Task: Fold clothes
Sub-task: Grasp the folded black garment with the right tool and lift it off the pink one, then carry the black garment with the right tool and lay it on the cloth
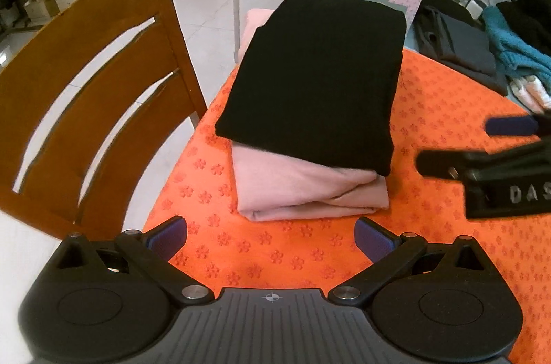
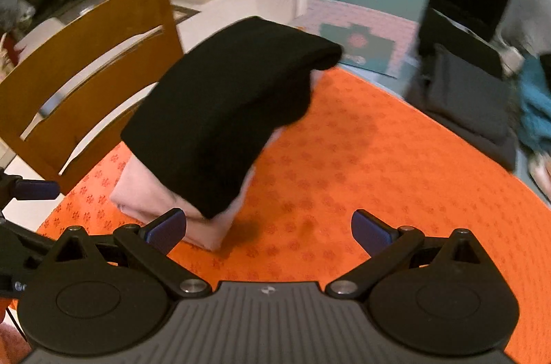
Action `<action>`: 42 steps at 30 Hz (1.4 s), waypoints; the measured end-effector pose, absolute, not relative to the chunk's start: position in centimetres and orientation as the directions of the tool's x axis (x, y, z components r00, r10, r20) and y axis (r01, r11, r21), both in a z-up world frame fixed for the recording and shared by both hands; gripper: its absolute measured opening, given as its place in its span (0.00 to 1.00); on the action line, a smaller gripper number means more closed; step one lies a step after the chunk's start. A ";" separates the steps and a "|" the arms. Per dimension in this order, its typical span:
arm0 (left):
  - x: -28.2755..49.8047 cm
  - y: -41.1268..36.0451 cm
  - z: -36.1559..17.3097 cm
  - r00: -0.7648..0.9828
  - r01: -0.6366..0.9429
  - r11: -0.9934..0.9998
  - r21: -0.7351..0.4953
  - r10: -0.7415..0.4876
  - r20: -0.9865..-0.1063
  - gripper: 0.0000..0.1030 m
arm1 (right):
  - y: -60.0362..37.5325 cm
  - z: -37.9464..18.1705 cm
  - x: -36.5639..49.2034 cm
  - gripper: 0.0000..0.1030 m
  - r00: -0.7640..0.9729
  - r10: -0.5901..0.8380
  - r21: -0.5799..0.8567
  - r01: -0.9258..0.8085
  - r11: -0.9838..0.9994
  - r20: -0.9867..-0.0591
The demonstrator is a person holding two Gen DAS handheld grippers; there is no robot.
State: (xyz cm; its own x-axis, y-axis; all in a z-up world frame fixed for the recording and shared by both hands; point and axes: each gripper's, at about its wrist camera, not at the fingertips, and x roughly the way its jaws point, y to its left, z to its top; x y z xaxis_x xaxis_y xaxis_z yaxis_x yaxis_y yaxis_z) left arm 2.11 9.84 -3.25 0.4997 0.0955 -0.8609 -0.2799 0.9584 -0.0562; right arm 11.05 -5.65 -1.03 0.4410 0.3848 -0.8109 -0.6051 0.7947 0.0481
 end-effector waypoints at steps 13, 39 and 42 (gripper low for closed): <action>1.8 12.1 -4.1 0.508 -0.341 0.929 -0.143 0.054 -0.860 1.00 | -1.4 -2.7 14.7 0.63 0.381 0.444 0.109 -0.648 0.754 -0.811; 1.4 10.1 -3.1 0.519 -0.257 0.951 -0.173 -0.015 -0.855 0.87 | -23.1 -0.4 6.2 0.11 0.448 0.287 0.124 -0.358 0.925 -0.847; 1.5 9.2 -3.0 0.519 -0.223 0.960 -0.171 -0.031 -0.854 0.87 | -26.9 -0.4 3.8 0.11 0.470 0.229 0.113 -0.263 0.958 -0.852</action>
